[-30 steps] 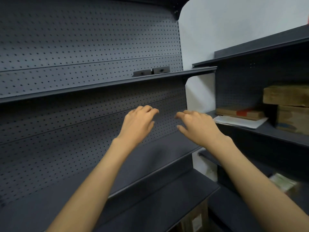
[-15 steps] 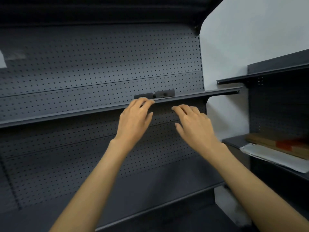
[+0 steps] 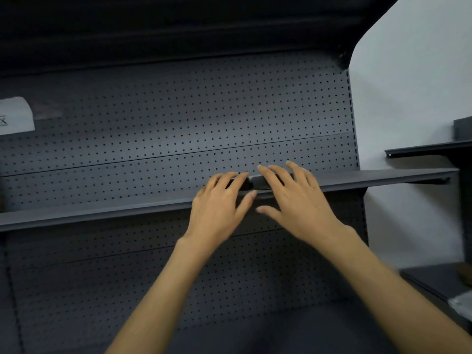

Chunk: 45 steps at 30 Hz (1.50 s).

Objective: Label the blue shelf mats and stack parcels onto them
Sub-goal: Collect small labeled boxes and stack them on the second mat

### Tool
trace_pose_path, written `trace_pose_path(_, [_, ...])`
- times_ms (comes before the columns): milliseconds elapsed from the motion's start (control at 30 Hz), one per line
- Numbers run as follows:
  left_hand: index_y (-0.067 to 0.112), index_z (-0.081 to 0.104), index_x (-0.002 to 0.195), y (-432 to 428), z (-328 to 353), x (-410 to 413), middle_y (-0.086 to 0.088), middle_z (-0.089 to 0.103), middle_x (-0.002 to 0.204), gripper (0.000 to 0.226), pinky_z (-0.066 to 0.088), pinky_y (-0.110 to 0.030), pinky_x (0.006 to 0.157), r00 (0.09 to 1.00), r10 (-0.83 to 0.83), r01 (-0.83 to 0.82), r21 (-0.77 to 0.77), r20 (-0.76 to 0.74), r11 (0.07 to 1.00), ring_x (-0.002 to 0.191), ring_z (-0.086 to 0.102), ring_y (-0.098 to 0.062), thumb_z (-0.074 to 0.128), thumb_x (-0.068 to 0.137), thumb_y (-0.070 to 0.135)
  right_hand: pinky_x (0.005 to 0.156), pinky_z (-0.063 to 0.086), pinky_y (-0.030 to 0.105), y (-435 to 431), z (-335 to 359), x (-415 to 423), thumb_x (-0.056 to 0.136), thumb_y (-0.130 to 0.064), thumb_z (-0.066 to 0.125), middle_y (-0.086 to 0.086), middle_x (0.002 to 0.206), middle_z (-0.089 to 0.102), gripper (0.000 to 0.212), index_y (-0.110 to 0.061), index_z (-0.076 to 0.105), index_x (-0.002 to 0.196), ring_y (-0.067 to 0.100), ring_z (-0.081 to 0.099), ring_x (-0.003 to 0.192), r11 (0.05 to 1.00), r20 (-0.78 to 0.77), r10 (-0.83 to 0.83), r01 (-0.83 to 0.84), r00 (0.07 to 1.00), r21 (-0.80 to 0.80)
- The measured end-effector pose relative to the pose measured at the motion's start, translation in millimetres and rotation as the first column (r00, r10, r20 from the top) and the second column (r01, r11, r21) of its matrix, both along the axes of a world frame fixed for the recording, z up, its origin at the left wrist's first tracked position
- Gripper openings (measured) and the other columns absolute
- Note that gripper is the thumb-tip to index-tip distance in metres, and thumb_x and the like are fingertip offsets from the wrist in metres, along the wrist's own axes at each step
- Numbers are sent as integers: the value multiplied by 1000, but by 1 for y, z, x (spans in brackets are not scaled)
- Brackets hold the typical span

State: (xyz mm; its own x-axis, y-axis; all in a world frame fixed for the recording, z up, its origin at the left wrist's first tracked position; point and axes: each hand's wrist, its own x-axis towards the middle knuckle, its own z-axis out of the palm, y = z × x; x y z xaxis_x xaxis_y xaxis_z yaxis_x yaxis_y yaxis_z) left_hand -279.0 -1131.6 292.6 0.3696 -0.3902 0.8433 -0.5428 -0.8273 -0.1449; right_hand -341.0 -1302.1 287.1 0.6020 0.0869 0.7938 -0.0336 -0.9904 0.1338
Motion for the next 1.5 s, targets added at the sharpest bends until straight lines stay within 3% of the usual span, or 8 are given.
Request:
trace_pose_path(333, [24,50,138,-27,-16,-24,3,54,131,47,38,-44,109,996,2,9,-127,91,992,127,46,-17,43,99,49,101,43,38,-28,-7,12,90,-47,61,-1,131,54,57,-22,46,139,23,48,125,962,175,271,-273,946,-13])
trace_pose_path(600, [20,59,131,-50,-32,-50,-6,52,123,46,53,-31,73,976,71,-16,-259,207,966,115,50,-21,71,87,20,88,51,36,-47,-19,-3,83,-19,73,-2,123,61,47,-22,57,128,21,56,116,893,401,429,-447,809,-53])
trace_pose_path(800, [32,51,137,-47,-52,-67,-3,45,123,52,49,-23,55,977,102,-50,-261,189,964,116,44,-19,62,88,19,89,53,39,-62,-34,-16,74,6,71,2,123,52,81,-33,45,140,23,48,118,890,342,441,-453,830,-48])
trace_pose_path(1067, [37,52,128,-54,-54,-77,1,34,142,42,51,-24,49,988,126,-100,-255,88,962,136,33,-23,65,88,44,98,46,44,-66,-50,-20,80,-22,71,4,145,39,62,-34,48,136,27,32,137,885,232,452,-466,861,7])
trace_pose_path(1167, [35,54,123,-53,-53,-77,2,37,141,35,52,-28,52,986,134,-99,-290,103,952,139,33,-25,59,92,51,104,42,46,-60,-52,-15,90,-49,57,2,151,34,50,-35,46,137,30,22,144,880,224,454,-474,862,41])
trace_pose_path(1267, [35,51,126,-47,-55,-78,3,36,140,31,56,-29,48,978,167,-130,-263,121,956,138,37,-27,52,96,46,107,40,46,-54,-53,-11,94,-53,48,0,151,36,44,-34,49,134,33,20,145,877,275,442,-476,854,70])
trace_pose_path(1400, [44,34,139,-33,-64,-82,7,19,151,54,57,-28,64,994,110,-99,-332,15,938,137,38,-29,57,91,48,111,36,51,-46,-57,-5,89,-43,55,1,154,31,49,-33,47,136,41,17,144,869,317,425,-480,848,120])
trace_pose_path(1500, [51,12,150,-21,-69,-86,10,10,154,88,55,-27,65,992,72,-109,-404,-107,908,98,58,-14,68,82,51,108,40,53,-40,-61,-2,81,-33,65,-1,157,27,61,-31,45,139,41,20,142,837,307,465,-525,831,154])
